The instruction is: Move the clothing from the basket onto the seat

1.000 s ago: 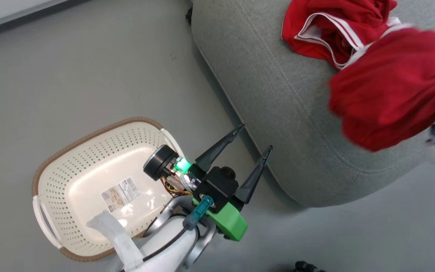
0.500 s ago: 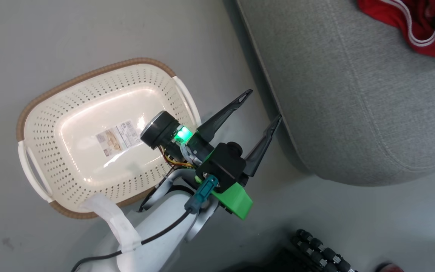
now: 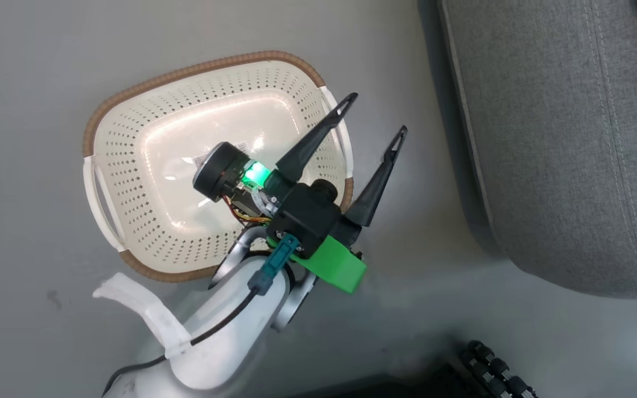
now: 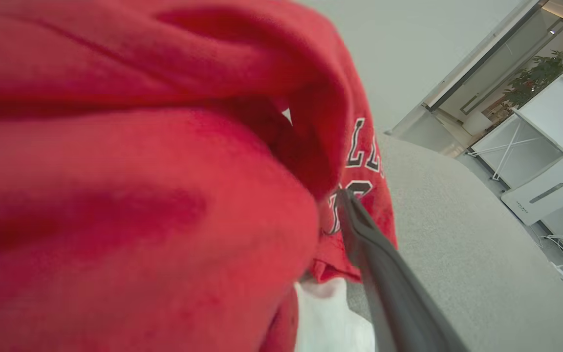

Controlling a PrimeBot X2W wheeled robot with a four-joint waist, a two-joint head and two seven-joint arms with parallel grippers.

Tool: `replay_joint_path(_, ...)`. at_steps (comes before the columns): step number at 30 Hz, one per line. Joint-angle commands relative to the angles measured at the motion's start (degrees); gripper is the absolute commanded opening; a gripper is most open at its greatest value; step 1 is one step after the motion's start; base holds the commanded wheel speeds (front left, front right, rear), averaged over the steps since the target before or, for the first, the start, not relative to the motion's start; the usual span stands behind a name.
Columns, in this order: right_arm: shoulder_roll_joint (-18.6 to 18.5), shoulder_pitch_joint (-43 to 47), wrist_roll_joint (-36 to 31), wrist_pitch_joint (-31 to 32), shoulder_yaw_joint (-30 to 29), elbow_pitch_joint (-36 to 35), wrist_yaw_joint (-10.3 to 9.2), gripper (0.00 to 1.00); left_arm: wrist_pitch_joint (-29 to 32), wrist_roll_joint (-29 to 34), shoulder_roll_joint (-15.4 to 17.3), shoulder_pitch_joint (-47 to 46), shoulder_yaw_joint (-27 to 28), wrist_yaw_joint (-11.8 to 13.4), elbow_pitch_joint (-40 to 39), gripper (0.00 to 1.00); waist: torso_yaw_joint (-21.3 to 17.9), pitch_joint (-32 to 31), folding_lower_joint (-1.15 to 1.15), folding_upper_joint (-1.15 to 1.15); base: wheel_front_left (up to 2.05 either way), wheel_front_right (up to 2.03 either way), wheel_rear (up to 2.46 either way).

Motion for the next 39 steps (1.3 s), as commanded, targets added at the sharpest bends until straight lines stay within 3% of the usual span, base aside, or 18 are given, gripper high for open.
replay_joint_path(1, 1.1, 2.23, -1.28, -0.01, -1.46, -1.17, -0.08, 1.0, -0.89, -0.89, -0.23, 0.09, 0.68, 0.76, 0.02, 1.0, 0.96, -2.17, -0.01, 0.0, 0.0, 0.0, 0.0)
replay_joint_path(9, 9.35, 16.03, -4.7, -0.01, -2.97, -13.17, -0.08, 1.0, -4.34, -3.82, -0.22, 4.27, 4.02, 2.34, 2.22, 1.0, 0.96, -9.98, -0.01, 0.0, 0.0, 0.0, 0.0)
replay_joint_path(13, 12.0, 22.72, -4.13, -0.01, 0.99, -18.47, -0.08, 1.0, -4.99, -4.5, -0.4, 7.52, 6.71, 4.6, 3.4, 1.0, 1.86, -15.33, -0.01, 0.0, 0.0, 0.0, 0.0)
replay_joint_path(18, 15.31, 30.16, 0.3, -0.01, 8.93, -22.09, -0.08, 1.0, -4.87, -4.01, -0.98, 15.65, 14.2, 6.61, 0.19, 1.0, 4.63, -24.78, -0.01, 0.0, 0.0, 0.0, 0.0)
replay_joint_path(29, 17.38, 39.05, 6.8, -0.01, 24.89, -22.84, -0.08, 1.0, -4.87, -2.17, -2.88, 31.96, 27.78, 2.43, -5.2, 1.0, 8.87, -37.01, -0.01, 0.0, 0.0, 0.0, 0.0)
replay_joint_path(34, 17.41, 40.77, 7.78, -0.01, 28.33, -24.55, -0.08, 1.0, -4.88, -0.1, -3.17, 37.42, 31.29, 1.5, -6.22, 1.0, 9.29, -40.23, -0.01, 0.0, 0.0, 0.0, 0.0)
replay_joint_path(39, 18.69, 42.8, 8.94, -0.01, 26.69, -27.45, -0.08, 1.0, -4.88, 1.28, -3.46, 42.86, 33.84, 1.32, -7.3, 1.0, 8.98, -42.46, -0.01, 0.0, 0.0, 0.0, 0.0)
